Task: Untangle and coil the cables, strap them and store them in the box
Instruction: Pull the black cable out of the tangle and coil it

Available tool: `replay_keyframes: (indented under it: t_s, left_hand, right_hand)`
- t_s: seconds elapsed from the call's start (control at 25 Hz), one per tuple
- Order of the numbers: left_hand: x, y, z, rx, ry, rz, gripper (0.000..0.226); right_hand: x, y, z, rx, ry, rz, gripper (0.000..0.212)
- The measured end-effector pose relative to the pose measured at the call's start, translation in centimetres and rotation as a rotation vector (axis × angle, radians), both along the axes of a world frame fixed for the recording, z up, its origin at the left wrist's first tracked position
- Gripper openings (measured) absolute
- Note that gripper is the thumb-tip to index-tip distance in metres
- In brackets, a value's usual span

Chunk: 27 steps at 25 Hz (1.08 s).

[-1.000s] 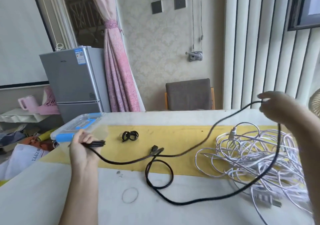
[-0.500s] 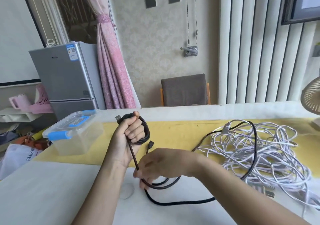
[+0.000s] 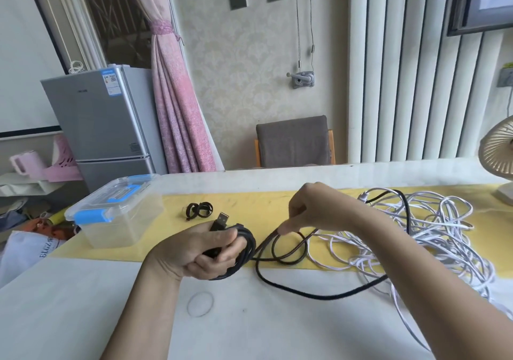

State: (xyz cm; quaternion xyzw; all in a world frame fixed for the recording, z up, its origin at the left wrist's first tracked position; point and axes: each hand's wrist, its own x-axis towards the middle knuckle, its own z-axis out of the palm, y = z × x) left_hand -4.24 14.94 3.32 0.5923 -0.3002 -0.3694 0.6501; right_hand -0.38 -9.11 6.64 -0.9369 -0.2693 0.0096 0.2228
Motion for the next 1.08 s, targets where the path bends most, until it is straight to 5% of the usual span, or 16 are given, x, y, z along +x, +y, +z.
replay_keyframes:
  t_s: [0.2, 0.36, 0.48, 0.68, 0.88, 1.08]
  left_hand:
    - [-0.3, -1.0, 0.1, 0.345, -0.212, 0.2, 0.048]
    - [0.2, -1.3, 0.3, 0.347, -0.248, 0.396, 0.077]
    - [0.6, -2.2, -0.1, 0.227, -0.265, 0.591, 0.091]
    - [1.4, -4.4, -0.5, -0.095, -0.127, 0.939, 0.069]
    - [2.7, -3.1, -0.6, -0.389, 0.103, 0.956, 0.07]
    - [2.5, -2.4, 0.0, -0.617, 0.068, 0.816, 0.064]
  right_hand:
    - [-0.6, 0.8, 1.3, 0.187, -0.155, -0.182, 0.052]
    - [-2.2, 2.1, 2.4, 0.424, -0.096, -0.102, 0.047]
    - [-3.3, 3.0, 2.7, 0.496, -0.038, -0.005, 0.037]
    - [-5.1, 5.3, 1.4, 0.33, -0.077, 0.138, 0.028]
    - [-5.3, 6.4, -0.5, 0.132, -0.018, 0.299, 0.027]
    - [-4.7, 6.7, -2.0, -0.002, 0.196, 0.262, 0.038]
